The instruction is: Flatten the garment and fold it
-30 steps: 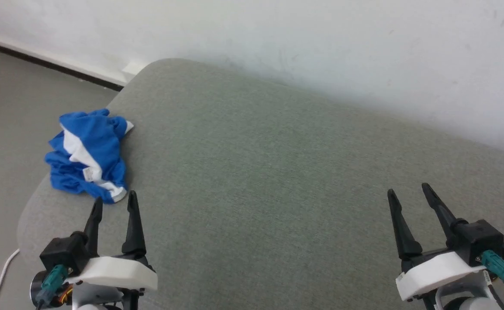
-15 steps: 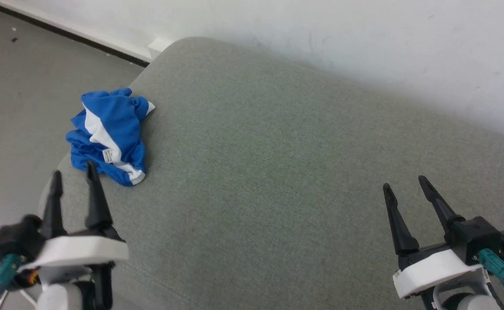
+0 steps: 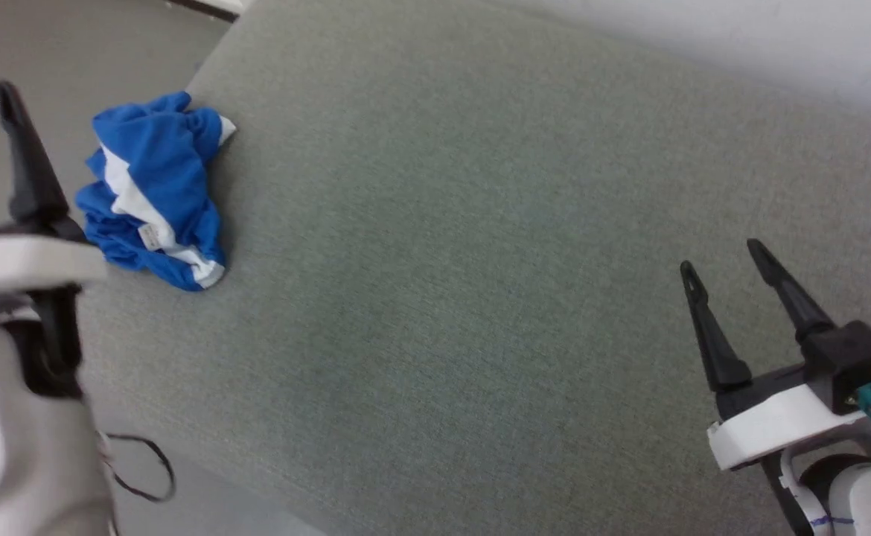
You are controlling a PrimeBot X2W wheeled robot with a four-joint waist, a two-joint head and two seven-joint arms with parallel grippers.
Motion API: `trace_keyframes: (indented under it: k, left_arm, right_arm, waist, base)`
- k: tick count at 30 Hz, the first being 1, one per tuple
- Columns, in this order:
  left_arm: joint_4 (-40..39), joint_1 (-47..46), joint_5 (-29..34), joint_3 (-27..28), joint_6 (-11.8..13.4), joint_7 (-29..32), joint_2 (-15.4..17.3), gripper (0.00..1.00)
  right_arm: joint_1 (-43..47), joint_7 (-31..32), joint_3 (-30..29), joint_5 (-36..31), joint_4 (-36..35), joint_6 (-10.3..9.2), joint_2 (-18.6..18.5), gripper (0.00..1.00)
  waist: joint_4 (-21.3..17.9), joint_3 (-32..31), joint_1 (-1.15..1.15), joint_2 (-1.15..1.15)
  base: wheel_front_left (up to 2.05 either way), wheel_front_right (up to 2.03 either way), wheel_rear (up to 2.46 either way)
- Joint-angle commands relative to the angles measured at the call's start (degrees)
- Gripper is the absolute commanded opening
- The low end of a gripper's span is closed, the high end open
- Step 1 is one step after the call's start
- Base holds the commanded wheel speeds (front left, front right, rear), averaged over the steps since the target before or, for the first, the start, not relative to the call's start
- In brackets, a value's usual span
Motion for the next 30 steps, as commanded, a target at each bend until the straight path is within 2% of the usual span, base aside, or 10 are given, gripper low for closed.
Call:
trace_keyframes:
  k: [1,8,15,22,26,29,30]
  left_arm:
    - [1.9,-2.4,-0.2,0.3,-0.7,1.0,1.8,1.0]
    - [20.5,-13.8,-5.2,-0.4,-1.9,15.5,10.0,1.0]
    - [36.6,-20.5,-10.5,-0.4,-2.7,29.4,16.0,1.0]
    - [47.8,-23.5,-13.0,-1.2,-3.1,34.2,19.7,1.0]
    - [50.4,-23.8,-12.8,-3.1,-3.1,34.6,19.9,1.0]
    - [52.4,-24.1,-12.6,-5.2,-3.1,37.1,19.8,1.0]
    - [52.9,-24.2,-12.7,-5.8,-3.1,37.8,20.0,0.85]
  right_arm:
    - [-1.1,0.2,0.0,0.4,-0.6,-0.05,-0.6,1.0]
    - [-3.9,1.7,0.5,1.5,-2.0,-0.05,-2.5,1.0]
    - [-6.8,2.3,1.2,2.0,-3.5,-0.05,-4.0,1.0]
    - [-7.8,2.2,1.1,2.5,-4.1,-0.05,-4.9,1.0]
    - [-8.3,2.1,1.2,2.7,-4.3,-0.05,-5.4,1.0]
    - [-8.7,2.0,1.7,2.8,-4.0,-0.05,-5.3,1.0]
    - [-8.9,1.9,1.8,2.9,-3.9,-0.05,-5.2,1.0]
  waist:
    - [-1.9,4.9,-0.01,0.0]
    - [-4.3,11.3,-0.01,0.0]
    - [-6.7,17.5,-0.01,0.0]
    - [-8.2,21.3,-0.01,0.0]
    - [-8.8,22.3,-0.01,0.0]
    - [-9.4,22.1,-0.01,0.0]
    - [-9.6,21.8,-0.01,0.0]
  base:
    - [0.0,0.0,0.0]
    - [0.0,0.0,0.0]
    - [0.0,0.0,0.0]
    - [0.0,0.0,0.0]
    - [0.0,0.0,0.0]
    - [0.0,0.0,0.0]
    - [0.0,0.0,0.0]
